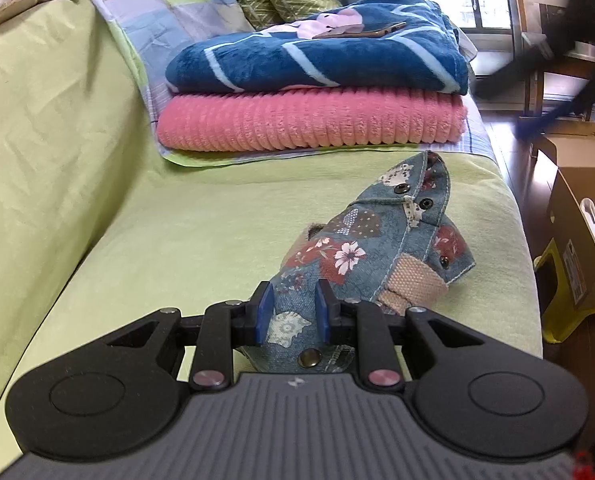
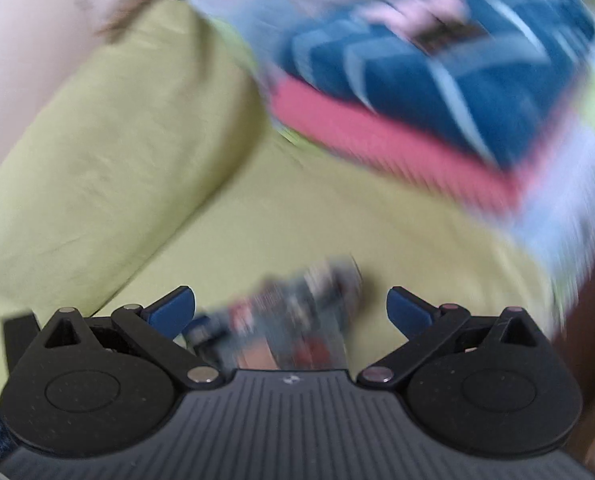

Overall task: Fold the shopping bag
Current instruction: 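Grasp the strap-wrapped end of the rolled bag with the right gripper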

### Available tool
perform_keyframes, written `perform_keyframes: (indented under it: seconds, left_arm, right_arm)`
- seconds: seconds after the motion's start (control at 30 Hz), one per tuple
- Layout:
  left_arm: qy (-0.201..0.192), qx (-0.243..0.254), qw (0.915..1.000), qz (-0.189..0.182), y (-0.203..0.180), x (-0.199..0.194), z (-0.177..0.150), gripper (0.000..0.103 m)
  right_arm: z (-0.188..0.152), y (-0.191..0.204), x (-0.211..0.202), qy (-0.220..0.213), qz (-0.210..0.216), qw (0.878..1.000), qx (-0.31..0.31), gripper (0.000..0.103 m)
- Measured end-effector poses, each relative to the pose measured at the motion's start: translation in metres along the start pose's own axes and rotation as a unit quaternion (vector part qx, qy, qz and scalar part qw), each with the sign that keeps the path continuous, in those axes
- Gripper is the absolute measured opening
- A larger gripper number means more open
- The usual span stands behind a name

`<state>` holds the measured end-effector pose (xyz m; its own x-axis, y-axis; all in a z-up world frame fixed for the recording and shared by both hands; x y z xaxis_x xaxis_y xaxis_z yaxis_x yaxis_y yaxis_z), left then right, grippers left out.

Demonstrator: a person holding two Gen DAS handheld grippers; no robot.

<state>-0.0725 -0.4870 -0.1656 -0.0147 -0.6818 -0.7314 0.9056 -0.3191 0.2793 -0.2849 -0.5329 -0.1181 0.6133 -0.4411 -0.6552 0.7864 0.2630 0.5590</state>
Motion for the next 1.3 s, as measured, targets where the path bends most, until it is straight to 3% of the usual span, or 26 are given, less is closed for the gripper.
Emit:
perform_keyframes:
  seconds: [0.1,0.2,0.27,0.37,0.53,0.7,0.8,0.87,0.93,1.03,1.13,1.2,1.3]
  left_arm:
    - [0.001,0.008,1.0,-0.002,0.0,0.0,0.0,0.025]
    - [-0.002,0.009,1.0,-0.004,0.001,0.0,-0.001,0.025]
    - [-0.005,0.008,0.9999,-0.004,0.001,0.0,-0.002,0.025]
    - [-0.007,0.007,0.9999,-0.004,0.001,0.0,-0.003,0.025]
    - [-0.006,0.008,0.9999,-0.005,0.002,0.0,-0.002,0.025]
    - [-0.004,0.016,0.9998,-0.005,0.001,0.0,0.0,0.025]
    - [-0.001,0.024,0.9997,-0.01,0.002,0.001,0.001,0.025]
    - [0.0,0.029,0.9995,-0.013,0.003,0.001,0.001,0.025]
    - [0.001,0.033,0.9993,-0.015,0.003,0.001,0.002,0.025]
    - [0.002,0.038,0.9991,-0.017,0.003,0.002,0.002,0.025]
    - [0.003,0.044,0.9988,-0.02,0.004,0.004,0.002,0.025]
    - [0.009,0.051,0.9982,-0.03,0.007,0.004,0.004,0.025]
    - [0.033,0.077,0.9945,-0.064,0.017,0.001,0.011,0.025]
  right_arm:
    - [-0.02,0.018,-0.013,-0.027,-0.045,0.998,-0.018,0.101]
    - [-0.027,0.03,-0.031,-0.077,-0.034,0.996,-0.025,0.102]
    - [-0.026,0.025,-0.032,-0.074,-0.004,0.997,0.009,0.101]
    - [-0.024,0.008,-0.014,-0.013,0.032,0.995,0.097,0.101]
    - [-0.042,-0.02,0.02,0.037,0.11,0.964,0.239,0.101]
    - [-0.054,-0.023,0.056,0.045,0.114,0.948,0.295,0.101]
    - [-0.059,-0.02,0.076,0.05,0.118,0.943,0.307,0.091]
    - [-0.065,-0.019,0.088,0.049,0.119,0.936,0.327,0.074]
    - [-0.072,-0.022,0.098,0.042,0.128,0.925,0.356,0.073]
    - [-0.074,-0.021,0.103,0.01,0.137,0.919,0.37,0.073]
    - [-0.069,-0.012,0.108,0.006,0.113,0.931,0.348,0.073]
    - [-0.065,-0.005,0.111,0.005,0.093,0.94,0.329,0.061]
    - [-0.059,-0.003,0.113,0.012,0.088,0.948,0.304,0.057]
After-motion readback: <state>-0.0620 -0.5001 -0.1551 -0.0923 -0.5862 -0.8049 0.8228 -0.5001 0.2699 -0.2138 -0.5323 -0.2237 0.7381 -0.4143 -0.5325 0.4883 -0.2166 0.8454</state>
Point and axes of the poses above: each gripper's, at about its wrist camera, not at the fingertips, and x roughly the way its jaws point, y to its left, z to its top, the point moved 1 cm from there along x, roughly the way its jaws point, and after that the axes turned 7 degrees about y, right-handed, at the moved point
